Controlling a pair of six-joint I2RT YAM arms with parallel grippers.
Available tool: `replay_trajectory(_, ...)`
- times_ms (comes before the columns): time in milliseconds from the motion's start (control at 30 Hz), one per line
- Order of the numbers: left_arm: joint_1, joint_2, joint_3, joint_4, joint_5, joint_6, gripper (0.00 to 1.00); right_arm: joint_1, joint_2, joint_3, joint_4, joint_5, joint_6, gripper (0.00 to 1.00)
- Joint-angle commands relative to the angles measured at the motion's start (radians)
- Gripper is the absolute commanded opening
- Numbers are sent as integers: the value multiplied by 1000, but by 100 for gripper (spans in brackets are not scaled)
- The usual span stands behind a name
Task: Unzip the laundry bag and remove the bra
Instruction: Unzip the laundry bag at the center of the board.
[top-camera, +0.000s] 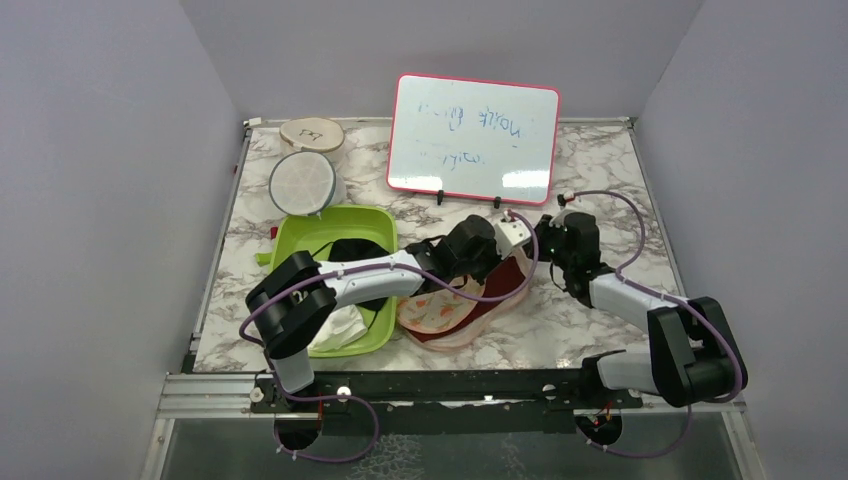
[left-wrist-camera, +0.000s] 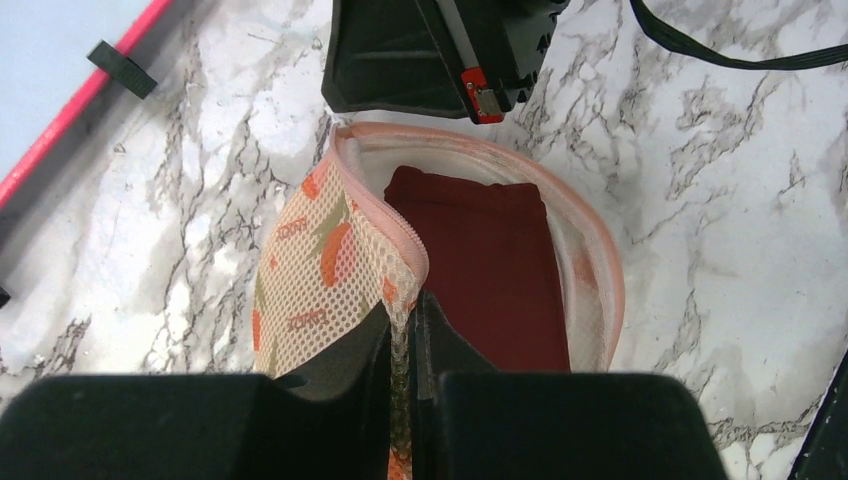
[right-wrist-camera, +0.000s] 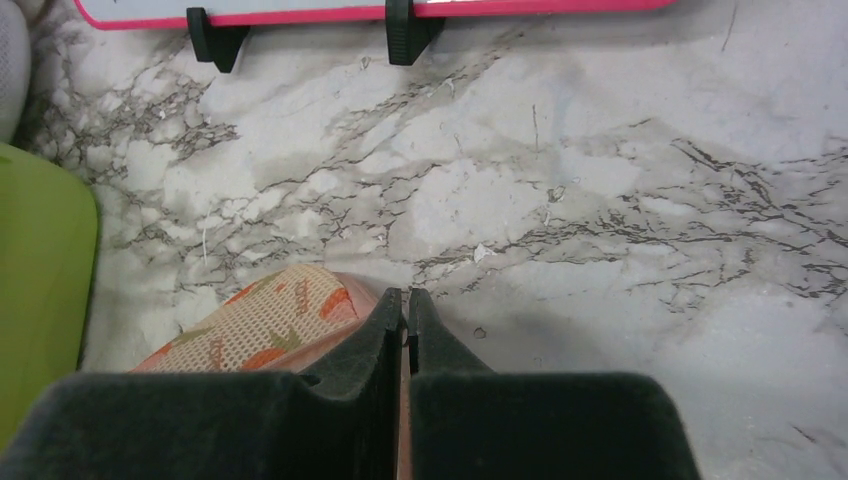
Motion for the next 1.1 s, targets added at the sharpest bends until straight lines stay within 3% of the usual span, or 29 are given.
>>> replay_trajectory(0,3,-28,61,-59,27,18,0,-42,-43,-18,38,74,-10,1)
replay_trajectory(400,30,-56,100,-111,8,-35,0,-43,-110,-61,-44,-53,-7,1)
replay_trajectory(733,30,-80,28,-45,78,-96,0,-51,-151,-42,-103,-40,37,1)
replay_trajectory(900,30,-84,34,-36,80,-96,0,-89,-142,-5,-191,-141,62,36)
replay_trajectory(1000,30,-81,31,-33,84,-96,0,-122,-137,-10,-215,-194,78,49)
replay_trajectory(1067,30,-73,29,-35,93,-96,0,-141,-127,-12,-233,-246,83,52)
